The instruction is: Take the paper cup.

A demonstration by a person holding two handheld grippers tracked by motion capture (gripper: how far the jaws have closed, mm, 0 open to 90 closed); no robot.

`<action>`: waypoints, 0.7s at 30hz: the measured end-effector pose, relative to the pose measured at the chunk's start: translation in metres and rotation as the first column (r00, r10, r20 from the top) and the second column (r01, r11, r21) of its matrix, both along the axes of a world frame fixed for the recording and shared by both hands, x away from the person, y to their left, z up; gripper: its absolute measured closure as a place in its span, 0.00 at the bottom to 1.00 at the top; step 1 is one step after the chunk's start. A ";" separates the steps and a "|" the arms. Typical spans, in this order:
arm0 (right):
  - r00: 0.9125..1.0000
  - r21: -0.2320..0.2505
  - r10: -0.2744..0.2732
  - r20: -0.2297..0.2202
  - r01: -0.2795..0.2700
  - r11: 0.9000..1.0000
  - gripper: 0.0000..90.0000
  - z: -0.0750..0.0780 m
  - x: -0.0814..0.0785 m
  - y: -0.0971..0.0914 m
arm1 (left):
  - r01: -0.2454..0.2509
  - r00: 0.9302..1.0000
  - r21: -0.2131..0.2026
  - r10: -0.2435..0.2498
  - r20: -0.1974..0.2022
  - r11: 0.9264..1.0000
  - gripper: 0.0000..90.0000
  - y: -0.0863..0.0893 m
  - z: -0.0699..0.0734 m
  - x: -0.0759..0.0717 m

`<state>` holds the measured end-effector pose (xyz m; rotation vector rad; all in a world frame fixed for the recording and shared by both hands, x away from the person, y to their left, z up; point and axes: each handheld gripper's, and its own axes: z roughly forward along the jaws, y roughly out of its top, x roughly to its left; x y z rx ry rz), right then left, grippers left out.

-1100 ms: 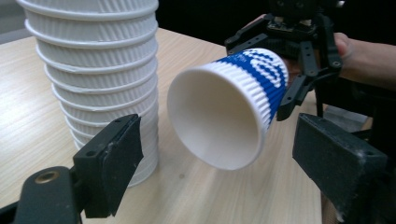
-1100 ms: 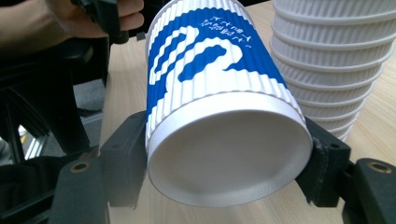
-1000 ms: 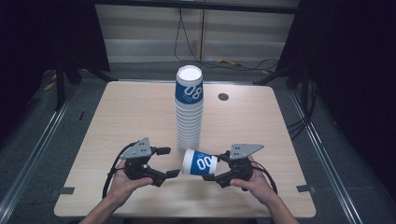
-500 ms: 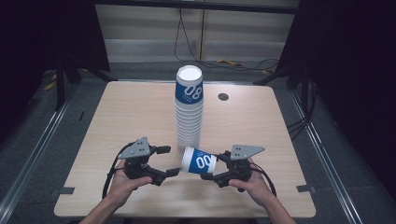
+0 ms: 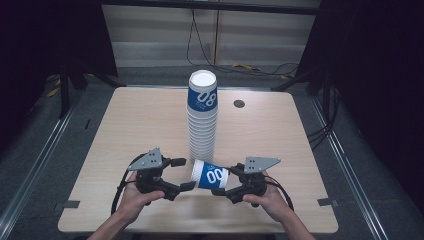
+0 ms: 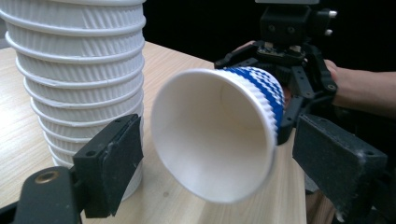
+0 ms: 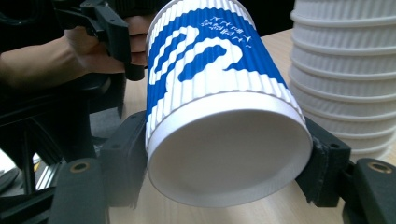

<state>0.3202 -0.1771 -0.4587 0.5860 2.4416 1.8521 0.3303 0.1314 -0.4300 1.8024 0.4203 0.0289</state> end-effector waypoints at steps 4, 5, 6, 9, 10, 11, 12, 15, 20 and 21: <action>1.000 0.018 0.009 0.003 -0.009 1.000 0.32 0.001 -0.002 0.002 | 0.013 1.000 -0.020 -0.013 0.008 1.000 0.17 -0.001 0.000 -0.003; 1.000 0.022 0.012 0.007 -0.012 1.000 0.32 0.002 -0.002 0.003 | 0.012 1.000 -0.026 -0.012 0.011 1.000 0.17 -0.002 0.000 -0.003; 1.000 0.022 0.012 0.007 -0.012 1.000 0.32 0.002 -0.002 0.003 | 0.012 1.000 -0.031 -0.012 0.013 0.999 0.17 -0.002 0.001 -0.004; 1.000 0.038 0.019 0.011 -0.020 0.999 0.32 0.003 -0.004 0.004 | 0.031 0.999 -0.036 -0.031 0.015 0.999 0.17 -0.004 0.000 -0.005; 1.000 0.044 0.025 0.012 -0.026 0.999 0.32 0.003 -0.004 0.004 | 0.042 0.999 -0.044 -0.042 0.008 0.998 0.17 -0.004 0.000 -0.005; 0.999 0.053 0.031 0.012 -0.031 0.998 0.32 0.003 -0.004 0.004 | 0.037 0.999 -0.046 -0.037 0.002 0.998 0.17 -0.004 0.000 -0.005; 0.999 0.060 0.033 0.011 -0.034 0.998 0.32 0.004 -0.004 0.005 | 0.037 0.999 -0.047 -0.037 -0.001 0.998 0.17 -0.004 0.000 -0.005; 0.999 0.076 0.041 0.015 -0.042 0.996 0.32 0.004 -0.005 0.006 | 0.042 0.999 -0.061 -0.043 -0.010 0.997 0.16 -0.004 -0.001 -0.004; 0.999 0.097 0.042 0.021 -0.044 0.994 0.32 0.005 -0.005 0.007 | 0.044 0.999 -0.069 -0.044 -0.005 0.997 0.12 -0.006 -0.001 -0.004; 0.999 0.098 0.043 0.024 -0.045 0.994 0.32 0.005 -0.006 0.007 | 0.042 0.999 -0.074 -0.043 -0.004 0.996 0.11 -0.006 -0.001 -0.003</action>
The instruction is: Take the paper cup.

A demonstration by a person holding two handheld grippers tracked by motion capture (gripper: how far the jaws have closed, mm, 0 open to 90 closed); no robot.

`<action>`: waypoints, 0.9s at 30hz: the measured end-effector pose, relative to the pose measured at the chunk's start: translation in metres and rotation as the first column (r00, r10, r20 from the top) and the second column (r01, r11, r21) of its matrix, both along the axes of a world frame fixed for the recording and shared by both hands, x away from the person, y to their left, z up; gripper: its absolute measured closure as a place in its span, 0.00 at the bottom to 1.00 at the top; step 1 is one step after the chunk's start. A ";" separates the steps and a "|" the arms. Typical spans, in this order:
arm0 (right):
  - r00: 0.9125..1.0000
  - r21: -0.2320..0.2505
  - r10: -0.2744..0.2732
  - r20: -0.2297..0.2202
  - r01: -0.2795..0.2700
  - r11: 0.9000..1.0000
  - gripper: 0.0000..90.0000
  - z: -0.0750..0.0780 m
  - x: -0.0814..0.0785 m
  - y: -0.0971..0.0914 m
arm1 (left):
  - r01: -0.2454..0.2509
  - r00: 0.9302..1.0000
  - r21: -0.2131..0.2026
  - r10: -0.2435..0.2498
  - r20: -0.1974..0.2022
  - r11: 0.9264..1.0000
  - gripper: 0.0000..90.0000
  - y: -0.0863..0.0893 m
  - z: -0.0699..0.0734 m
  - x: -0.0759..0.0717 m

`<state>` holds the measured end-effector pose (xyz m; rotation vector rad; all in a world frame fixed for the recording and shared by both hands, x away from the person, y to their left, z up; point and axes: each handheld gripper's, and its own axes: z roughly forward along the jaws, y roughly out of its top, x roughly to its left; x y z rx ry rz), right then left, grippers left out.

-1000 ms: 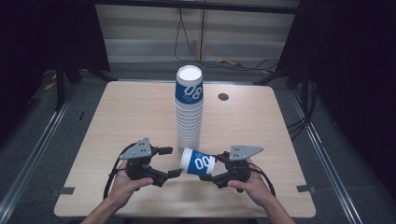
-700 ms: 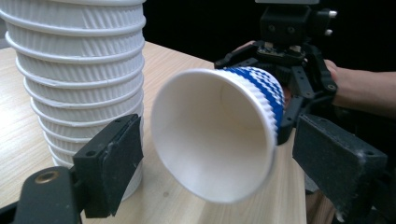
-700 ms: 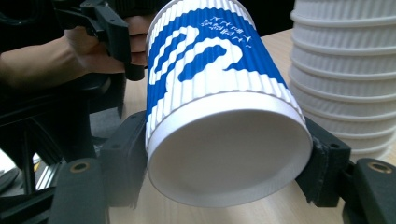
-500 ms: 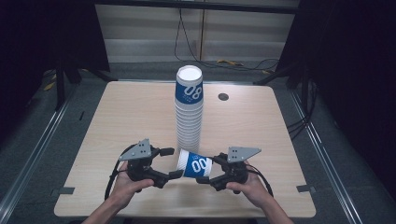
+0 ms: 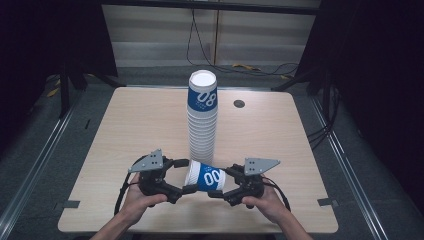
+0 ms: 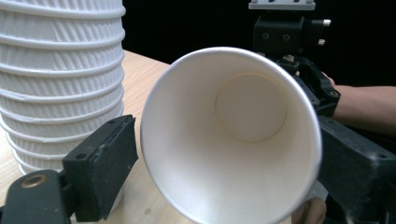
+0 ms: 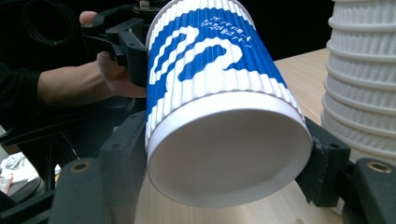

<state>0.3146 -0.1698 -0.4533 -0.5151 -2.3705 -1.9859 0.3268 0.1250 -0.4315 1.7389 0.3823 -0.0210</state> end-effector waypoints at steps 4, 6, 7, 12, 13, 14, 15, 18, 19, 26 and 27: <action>1.000 0.018 -0.001 0.000 0.001 1.000 0.32 0.001 0.000 0.001 | -0.008 1.000 -0.025 0.008 0.010 1.000 0.13 -0.002 0.000 -0.002; 1.000 0.029 -0.001 0.000 0.001 1.000 0.32 0.002 0.000 0.001 | -0.015 1.000 -0.047 0.015 0.007 0.999 0.13 -0.002 0.000 -0.002; 1.000 0.028 0.000 0.001 0.000 1.000 0.32 0.002 0.000 0.000 | -0.012 1.000 -0.066 0.012 -0.005 0.998 0.14 -0.001 -0.001 -0.002; 1.000 0.028 0.003 0.003 -0.003 1.000 0.32 0.003 0.000 0.000 | -0.003 1.000 -0.074 0.002 -0.013 0.997 0.14 -0.002 -0.001 -0.001; 1.000 0.027 0.007 0.003 -0.007 1.000 0.32 0.003 -0.001 0.000 | 0.004 1.000 -0.071 -0.005 -0.016 0.997 0.13 -0.002 -0.002 -0.001; 1.000 0.025 0.007 0.003 -0.007 1.000 0.32 0.003 -0.001 0.001 | 0.017 1.000 -0.065 -0.019 -0.018 0.998 0.13 -0.003 -0.003 -0.001; 1.000 0.025 0.007 0.003 -0.007 1.000 0.32 0.003 -0.001 0.001 | 0.017 1.000 -0.065 -0.019 -0.018 0.998 0.13 -0.003 -0.003 -0.001; 1.000 0.023 0.018 0.007 -0.018 1.000 0.32 0.002 -0.001 0.003 | 0.024 0.999 -0.051 -0.026 -0.039 0.998 0.12 -0.006 -0.003 0.000; 1.000 0.022 0.021 0.009 -0.021 1.000 0.32 0.002 -0.001 0.004 | 0.035 0.998 -0.053 -0.038 -0.048 0.998 0.12 -0.007 -0.004 0.000; 1.000 0.020 0.030 0.000 -0.030 0.999 0.32 0.002 0.000 0.003 | 0.046 0.998 -0.038 -0.048 -0.030 0.998 0.16 -0.007 -0.002 0.000; 1.000 0.020 0.030 0.000 -0.030 0.999 0.32 0.002 0.000 0.003 | 0.046 0.998 -0.038 -0.048 -0.030 0.998 0.16 -0.007 -0.002 0.000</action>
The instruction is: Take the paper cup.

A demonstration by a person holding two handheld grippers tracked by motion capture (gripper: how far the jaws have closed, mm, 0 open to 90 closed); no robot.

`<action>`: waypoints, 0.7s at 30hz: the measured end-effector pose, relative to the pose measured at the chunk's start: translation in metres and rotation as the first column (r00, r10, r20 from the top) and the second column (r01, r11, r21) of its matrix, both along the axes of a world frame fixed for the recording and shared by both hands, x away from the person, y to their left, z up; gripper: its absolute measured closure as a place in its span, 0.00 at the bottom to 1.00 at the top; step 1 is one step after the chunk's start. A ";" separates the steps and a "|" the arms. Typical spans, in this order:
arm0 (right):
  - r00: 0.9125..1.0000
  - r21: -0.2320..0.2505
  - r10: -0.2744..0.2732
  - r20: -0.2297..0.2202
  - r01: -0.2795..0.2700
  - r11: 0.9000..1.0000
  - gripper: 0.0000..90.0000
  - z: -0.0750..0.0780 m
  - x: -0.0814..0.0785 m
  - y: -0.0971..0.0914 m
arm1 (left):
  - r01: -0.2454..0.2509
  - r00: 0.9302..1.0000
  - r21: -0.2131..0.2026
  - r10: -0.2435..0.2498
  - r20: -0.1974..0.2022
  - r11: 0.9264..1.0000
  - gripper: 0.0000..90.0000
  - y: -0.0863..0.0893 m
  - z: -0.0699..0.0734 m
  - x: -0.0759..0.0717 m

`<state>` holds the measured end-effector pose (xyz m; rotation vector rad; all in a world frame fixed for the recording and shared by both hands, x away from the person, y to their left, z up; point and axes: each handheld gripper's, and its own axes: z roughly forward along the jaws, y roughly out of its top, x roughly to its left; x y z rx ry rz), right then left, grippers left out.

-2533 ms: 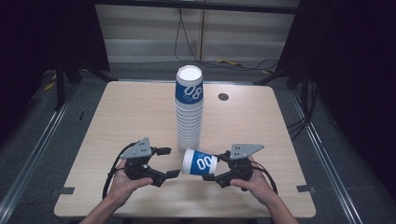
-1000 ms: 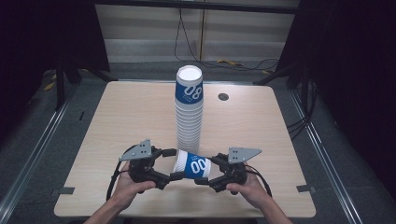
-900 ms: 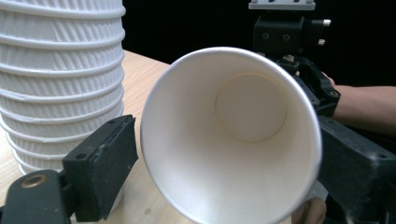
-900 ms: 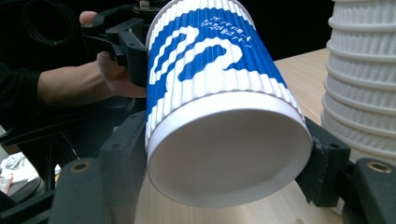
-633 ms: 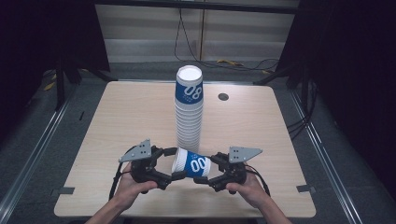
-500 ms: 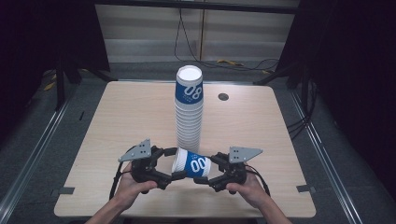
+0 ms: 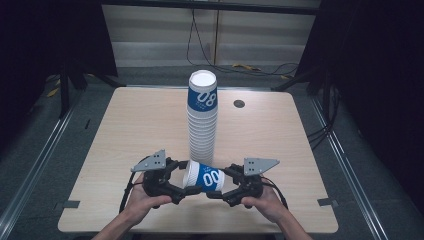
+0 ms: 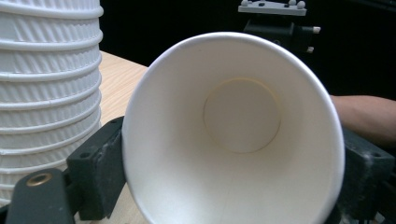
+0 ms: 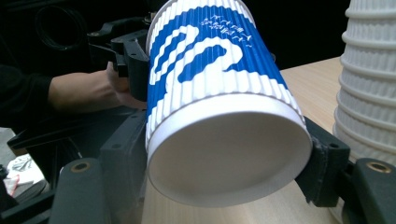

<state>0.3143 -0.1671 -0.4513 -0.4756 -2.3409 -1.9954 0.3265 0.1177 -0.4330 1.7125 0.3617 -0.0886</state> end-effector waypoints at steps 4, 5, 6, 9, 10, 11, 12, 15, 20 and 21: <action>1.000 -0.014 0.012 -0.013 -0.012 1.000 0.31 -0.001 0.001 0.000 | 0.011 1.000 0.007 -0.011 0.007 1.000 0.17 0.000 0.000 0.000; 1.000 -0.018 0.012 -0.018 -0.012 1.000 0.31 -0.001 0.001 0.000 | 0.011 1.000 0.011 -0.011 0.014 1.000 0.17 0.001 0.000 0.000; 1.000 -0.033 0.006 -0.013 -0.007 0.999 0.29 -0.002 0.001 0.001 | 0.013 1.000 0.014 -0.013 0.017 1.000 0.18 0.001 0.000 0.000; 1.000 -0.045 0.007 -0.020 -0.008 0.999 0.28 -0.002 0.000 0.001 | 0.013 1.000 0.022 -0.014 0.019 1.000 0.19 0.000 0.001 -0.002; 1.000 -0.053 0.010 -0.026 -0.012 0.999 0.28 -0.003 0.001 0.002 | 0.016 1.000 0.019 -0.016 0.020 1.000 0.19 0.000 0.001 -0.002; 0.999 -0.067 0.017 -0.040 -0.020 0.998 0.27 -0.004 0.001 0.002 | 0.023 1.000 0.021 -0.024 0.021 1.000 0.20 -0.001 0.001 -0.002; 0.999 -0.067 0.017 -0.040 -0.020 0.998 0.27 -0.004 0.001 0.002 | 0.020 1.000 0.026 -0.021 0.022 0.999 0.20 -0.002 0.001 -0.003; 0.999 -0.082 0.013 -0.041 -0.017 0.997 0.27 -0.005 0.001 0.002 | 0.020 0.999 0.033 -0.020 0.024 0.999 0.20 -0.002 0.002 -0.003; 0.995 -0.125 0.005 -0.096 -0.017 0.992 0.22 -0.007 0.001 0.002 | 0.017 1.000 0.036 -0.018 0.023 0.999 0.20 -0.001 0.003 -0.003; 0.995 -0.125 0.005 -0.096 -0.017 0.992 0.22 -0.007 0.001 0.002 | 0.015 1.000 0.039 -0.016 0.024 0.999 0.20 0.000 0.004 -0.003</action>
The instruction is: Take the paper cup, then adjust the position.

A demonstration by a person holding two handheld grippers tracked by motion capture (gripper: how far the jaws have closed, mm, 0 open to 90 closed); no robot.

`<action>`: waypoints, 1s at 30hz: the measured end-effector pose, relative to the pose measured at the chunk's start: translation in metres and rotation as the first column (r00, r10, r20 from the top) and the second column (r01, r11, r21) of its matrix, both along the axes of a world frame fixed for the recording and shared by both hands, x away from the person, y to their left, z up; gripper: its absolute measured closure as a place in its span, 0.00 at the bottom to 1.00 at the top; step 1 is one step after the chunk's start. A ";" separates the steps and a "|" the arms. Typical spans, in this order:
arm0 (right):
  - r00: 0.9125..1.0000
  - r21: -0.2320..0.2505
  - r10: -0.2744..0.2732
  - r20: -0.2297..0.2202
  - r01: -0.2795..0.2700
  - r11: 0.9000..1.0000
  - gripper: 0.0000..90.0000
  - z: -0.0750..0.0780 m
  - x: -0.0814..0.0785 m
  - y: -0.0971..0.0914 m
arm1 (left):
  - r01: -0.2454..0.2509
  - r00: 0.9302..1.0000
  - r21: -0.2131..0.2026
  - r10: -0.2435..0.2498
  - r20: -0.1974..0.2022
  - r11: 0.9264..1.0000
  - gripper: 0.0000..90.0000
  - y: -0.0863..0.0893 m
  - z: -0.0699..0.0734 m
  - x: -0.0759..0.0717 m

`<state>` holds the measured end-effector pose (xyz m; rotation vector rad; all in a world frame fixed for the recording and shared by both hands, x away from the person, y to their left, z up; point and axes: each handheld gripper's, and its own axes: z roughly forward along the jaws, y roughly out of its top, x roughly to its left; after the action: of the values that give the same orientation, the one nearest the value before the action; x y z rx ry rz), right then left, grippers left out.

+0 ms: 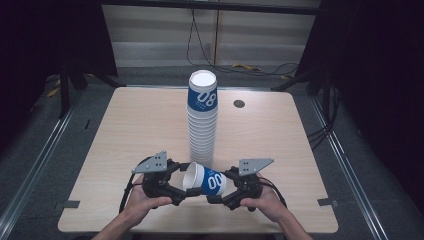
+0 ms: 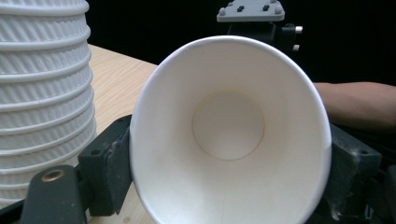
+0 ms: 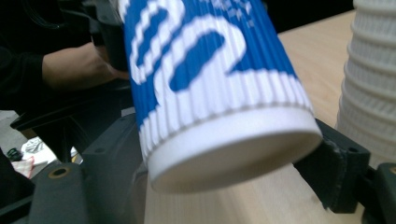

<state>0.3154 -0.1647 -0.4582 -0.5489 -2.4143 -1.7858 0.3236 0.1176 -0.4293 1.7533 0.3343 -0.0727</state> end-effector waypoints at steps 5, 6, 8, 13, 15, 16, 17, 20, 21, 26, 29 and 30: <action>1.000 -0.032 -0.017 -0.004 0.017 0.999 0.19 -0.001 0.001 0.000 | -0.022 1.000 0.001 0.022 -0.002 1.000 0.20 0.008 0.002 0.002; 1.000 -0.028 -0.020 -0.009 0.019 0.999 0.18 -0.001 0.002 0.000 | -0.034 0.999 0.006 0.034 -0.006 0.999 0.20 0.011 0.003 0.003; 0.999 -0.050 -0.032 -0.007 0.032 0.998 0.16 -0.002 0.003 0.000 | -0.052 0.999 0.021 0.053 -0.007 0.998 0.20 0.017 0.005 0.005; 0.999 -0.080 -0.049 -0.005 0.048 0.996 0.16 -0.003 0.002 -0.004 | -0.067 0.997 0.032 0.067 -0.022 0.997 0.20 0.027 0.006 0.010; 0.998 -0.083 -0.067 0.005 0.067 0.994 0.17 -0.002 0.002 -0.008 | -0.080 0.996 0.040 0.081 -0.027 0.996 0.20 0.031 0.006 0.012; 0.997 -0.081 -0.074 0.011 0.075 0.994 0.17 -0.001 0.002 -0.010 | -0.092 0.995 0.040 0.093 -0.031 0.995 0.20 0.032 0.006 0.014; 0.997 -0.079 -0.083 0.009 0.083 0.993 0.17 -0.001 0.002 -0.012 | -0.096 0.995 0.043 0.098 -0.034 0.994 0.19 0.034 0.006 0.015; 0.993 -0.091 -0.118 0.014 0.119 0.989 0.18 -0.002 0.005 -0.018 | -0.109 0.993 0.058 0.111 -0.045 0.992 0.19 0.040 0.007 0.017; 0.992 -0.093 -0.127 0.011 0.127 0.988 0.18 -0.002 0.006 -0.020 | -0.108 0.993 0.068 0.112 -0.046 0.992 0.19 0.043 0.008 0.018; 0.984 -0.097 -0.178 0.018 0.179 0.979 0.17 -0.003 0.012 -0.028 | -0.130 0.990 0.098 0.135 -0.047 0.987 0.19 0.053 0.014 0.020; 0.978 -0.110 -0.209 0.017 0.210 0.971 0.18 -0.003 0.014 -0.031 | -0.146 0.988 0.123 0.152 -0.034 0.982 0.20 0.062 0.019 0.023; 0.976 -0.120 -0.216 0.015 0.216 0.969 0.19 -0.003 0.014 -0.031 | -0.151 0.987 0.131 0.156 -0.028 0.980 0.20 0.066 0.022 0.023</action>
<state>0.3299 -0.1961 -0.4616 -0.8532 -2.5643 -1.7214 0.3471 0.1832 -0.4075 1.8486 0.5112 0.0269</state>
